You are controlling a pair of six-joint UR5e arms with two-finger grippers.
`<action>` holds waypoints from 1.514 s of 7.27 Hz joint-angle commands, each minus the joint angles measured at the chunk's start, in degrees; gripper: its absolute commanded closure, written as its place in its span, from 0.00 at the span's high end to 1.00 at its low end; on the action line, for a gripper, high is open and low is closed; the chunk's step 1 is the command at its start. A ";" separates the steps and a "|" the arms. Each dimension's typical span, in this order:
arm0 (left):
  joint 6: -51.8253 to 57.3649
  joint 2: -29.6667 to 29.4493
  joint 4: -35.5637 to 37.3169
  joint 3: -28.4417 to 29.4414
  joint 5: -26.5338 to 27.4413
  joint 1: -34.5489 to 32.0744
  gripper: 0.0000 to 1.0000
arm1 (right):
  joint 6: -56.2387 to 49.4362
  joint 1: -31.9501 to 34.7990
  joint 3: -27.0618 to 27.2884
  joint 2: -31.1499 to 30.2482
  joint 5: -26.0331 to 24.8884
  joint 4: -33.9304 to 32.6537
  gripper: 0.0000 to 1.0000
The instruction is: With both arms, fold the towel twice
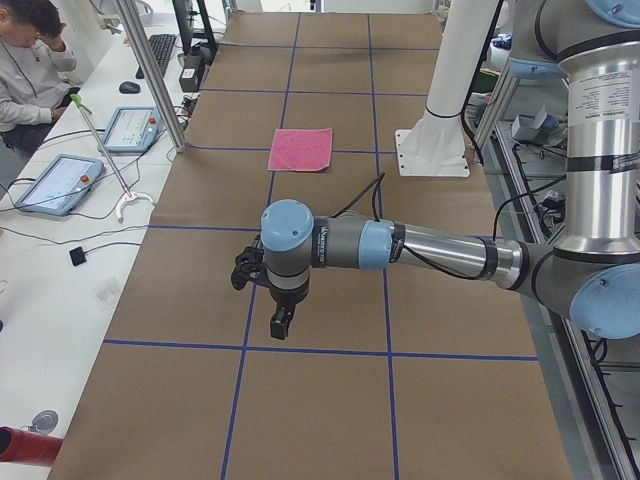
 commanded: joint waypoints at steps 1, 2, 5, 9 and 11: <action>-0.12 -0.74 -3.40 0.30 -0.02 0.09 1.00 | 0.36 -0.28 0.00 0.23 0.16 0.04 1.00; -0.64 -3.27 -7.35 0.74 -0.02 1.48 1.00 | 1.32 -0.63 0.17 0.49 0.16 0.12 1.00; -0.47 -4.26 -14.71 3.90 -6.39 3.33 1.00 | 7.98 -4.92 2.63 0.76 0.42 0.39 1.00; -31.90 -8.37 -25.45 5.23 -9.16 14.64 1.00 | 37.46 -18.09 4.92 0.58 0.25 18.18 1.00; -53.55 -11.80 -32.50 5.05 -8.03 21.59 1.00 | 50.66 -23.81 5.71 0.93 -0.54 24.88 1.00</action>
